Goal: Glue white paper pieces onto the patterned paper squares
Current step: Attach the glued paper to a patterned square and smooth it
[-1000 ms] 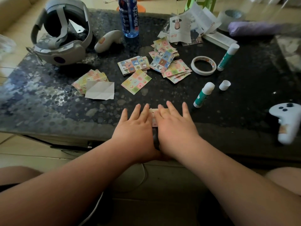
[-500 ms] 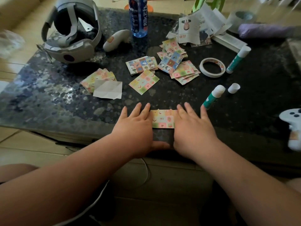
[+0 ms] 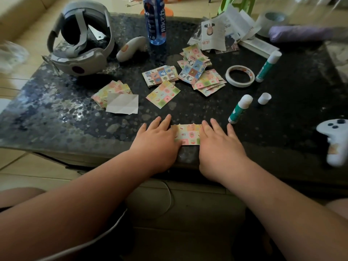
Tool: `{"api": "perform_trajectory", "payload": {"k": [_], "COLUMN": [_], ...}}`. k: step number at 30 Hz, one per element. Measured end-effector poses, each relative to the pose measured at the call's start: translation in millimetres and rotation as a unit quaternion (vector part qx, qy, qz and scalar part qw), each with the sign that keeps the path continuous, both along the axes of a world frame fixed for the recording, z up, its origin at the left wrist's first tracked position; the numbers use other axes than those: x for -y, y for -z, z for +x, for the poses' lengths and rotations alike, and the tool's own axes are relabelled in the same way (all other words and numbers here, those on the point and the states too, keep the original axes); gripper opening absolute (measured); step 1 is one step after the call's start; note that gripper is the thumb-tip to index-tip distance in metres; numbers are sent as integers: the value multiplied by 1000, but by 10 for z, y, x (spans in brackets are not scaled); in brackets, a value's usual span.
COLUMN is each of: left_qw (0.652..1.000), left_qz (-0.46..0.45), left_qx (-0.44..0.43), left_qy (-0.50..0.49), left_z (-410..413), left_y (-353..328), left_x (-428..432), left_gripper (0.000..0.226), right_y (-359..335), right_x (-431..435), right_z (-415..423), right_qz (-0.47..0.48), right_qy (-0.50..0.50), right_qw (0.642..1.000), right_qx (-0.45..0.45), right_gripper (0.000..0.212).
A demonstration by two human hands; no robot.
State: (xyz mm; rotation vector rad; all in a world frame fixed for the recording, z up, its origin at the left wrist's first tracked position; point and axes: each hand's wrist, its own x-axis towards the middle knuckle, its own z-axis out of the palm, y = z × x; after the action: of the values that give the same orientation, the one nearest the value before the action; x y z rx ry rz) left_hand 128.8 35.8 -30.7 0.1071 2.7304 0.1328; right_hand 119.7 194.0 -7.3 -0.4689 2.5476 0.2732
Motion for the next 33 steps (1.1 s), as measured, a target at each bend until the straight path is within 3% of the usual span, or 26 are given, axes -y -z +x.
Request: {"api": "perform_trajectory", "payload": {"k": [4,11,18,22,28,33], "left_qw": [998,995,986,983,980,972], "left_qz": [40,84,120,129,139,195], "left_qx": [-17,5,33,34,32,-18], "left_qy": [-36,-62,-114,-129,-137,-129], "left_z": [-110,-300,-427,-466,-464,-423], "left_y": [-33,-172,-173,-153,-171,-137], "left_x": [7,56,81,82,80,55], "left_gripper": [63,69,69,52,47,29], "right_y": [-51,-258,-337,-338,-303,-267], "right_x": [-17,-114,-121,-122,-99,-135], "right_z": [80,76,-36,-136,-198,-203], "right_qz": [-22,-97,-181,-214,-228,-250], "right_qy": [-8,14,78,125,156,172], "right_qw": [999,987,978,968,960,952], "right_qx": [34,128,63,37,48,30], "right_gripper": [91,77,51,52,50,44]}}
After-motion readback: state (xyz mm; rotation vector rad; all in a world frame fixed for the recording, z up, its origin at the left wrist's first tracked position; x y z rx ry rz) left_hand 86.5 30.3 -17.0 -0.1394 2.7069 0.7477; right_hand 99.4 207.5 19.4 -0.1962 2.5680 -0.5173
